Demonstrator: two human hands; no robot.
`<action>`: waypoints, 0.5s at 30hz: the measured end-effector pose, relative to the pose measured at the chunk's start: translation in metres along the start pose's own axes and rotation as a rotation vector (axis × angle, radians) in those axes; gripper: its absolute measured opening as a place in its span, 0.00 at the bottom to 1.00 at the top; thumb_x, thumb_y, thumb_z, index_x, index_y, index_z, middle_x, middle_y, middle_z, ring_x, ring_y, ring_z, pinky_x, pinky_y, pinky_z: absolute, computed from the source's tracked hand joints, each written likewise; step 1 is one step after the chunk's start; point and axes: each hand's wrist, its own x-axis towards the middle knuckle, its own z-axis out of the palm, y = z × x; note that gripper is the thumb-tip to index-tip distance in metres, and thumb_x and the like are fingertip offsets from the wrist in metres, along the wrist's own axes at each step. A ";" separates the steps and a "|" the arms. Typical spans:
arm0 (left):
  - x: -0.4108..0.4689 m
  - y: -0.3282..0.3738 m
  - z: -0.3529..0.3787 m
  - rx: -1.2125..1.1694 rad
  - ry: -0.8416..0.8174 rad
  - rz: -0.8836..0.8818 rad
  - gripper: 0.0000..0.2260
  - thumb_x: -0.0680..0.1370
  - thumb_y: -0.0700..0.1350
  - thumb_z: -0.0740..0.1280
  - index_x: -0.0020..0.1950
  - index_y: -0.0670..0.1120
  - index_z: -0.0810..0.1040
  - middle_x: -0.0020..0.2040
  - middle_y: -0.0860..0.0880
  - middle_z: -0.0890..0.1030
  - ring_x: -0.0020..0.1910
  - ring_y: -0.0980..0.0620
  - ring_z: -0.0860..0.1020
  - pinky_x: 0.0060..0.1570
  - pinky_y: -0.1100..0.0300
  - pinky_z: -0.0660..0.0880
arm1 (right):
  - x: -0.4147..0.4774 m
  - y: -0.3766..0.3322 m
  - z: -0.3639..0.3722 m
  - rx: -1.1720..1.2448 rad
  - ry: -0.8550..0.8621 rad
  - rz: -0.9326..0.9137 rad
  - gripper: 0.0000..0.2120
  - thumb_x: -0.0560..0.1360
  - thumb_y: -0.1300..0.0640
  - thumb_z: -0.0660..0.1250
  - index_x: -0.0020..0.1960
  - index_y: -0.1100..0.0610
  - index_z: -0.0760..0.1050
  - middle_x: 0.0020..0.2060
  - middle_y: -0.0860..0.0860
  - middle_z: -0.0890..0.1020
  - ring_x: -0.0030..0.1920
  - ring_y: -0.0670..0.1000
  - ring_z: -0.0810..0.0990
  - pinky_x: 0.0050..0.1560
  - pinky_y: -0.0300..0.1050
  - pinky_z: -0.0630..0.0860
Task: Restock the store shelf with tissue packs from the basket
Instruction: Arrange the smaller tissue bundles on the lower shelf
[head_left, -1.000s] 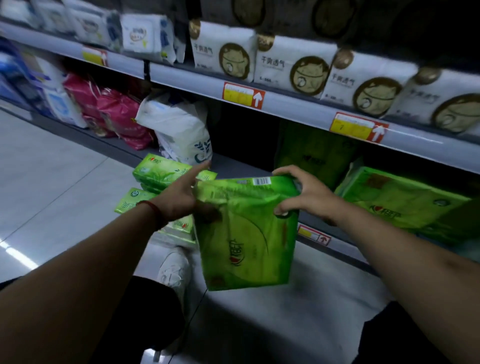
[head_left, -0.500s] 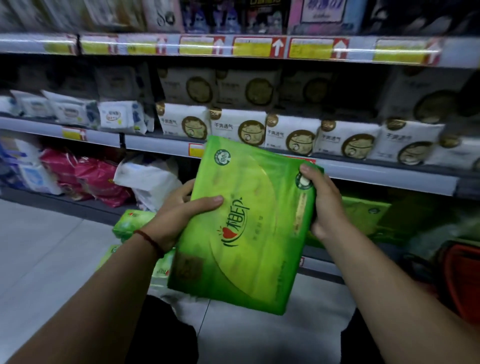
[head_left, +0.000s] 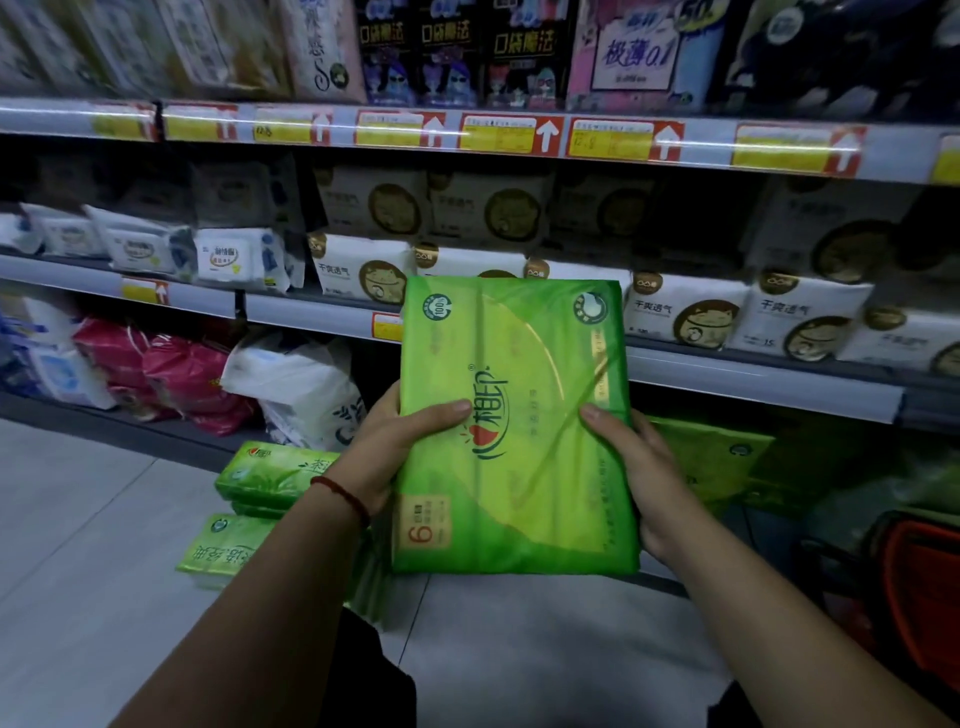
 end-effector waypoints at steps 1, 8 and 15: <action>0.000 -0.002 0.002 0.021 -0.012 0.002 0.37 0.62 0.49 0.81 0.69 0.40 0.76 0.58 0.39 0.85 0.54 0.37 0.85 0.49 0.47 0.83 | 0.000 -0.001 -0.002 -0.005 -0.008 0.010 0.27 0.69 0.48 0.76 0.67 0.51 0.77 0.51 0.54 0.88 0.49 0.57 0.88 0.41 0.49 0.85; -0.004 -0.003 -0.005 0.076 -0.048 0.020 0.37 0.63 0.49 0.80 0.69 0.42 0.75 0.59 0.42 0.85 0.55 0.39 0.85 0.48 0.50 0.83 | -0.001 0.004 -0.001 -0.071 -0.027 0.010 0.31 0.67 0.45 0.76 0.68 0.49 0.75 0.50 0.51 0.88 0.48 0.54 0.88 0.42 0.48 0.84; -0.014 0.002 -0.017 0.125 -0.019 0.047 0.37 0.63 0.49 0.81 0.70 0.43 0.74 0.59 0.43 0.85 0.56 0.40 0.85 0.50 0.48 0.83 | 0.002 0.003 0.003 -0.147 -0.078 -0.007 0.37 0.65 0.46 0.77 0.72 0.50 0.72 0.53 0.50 0.88 0.50 0.51 0.88 0.45 0.46 0.83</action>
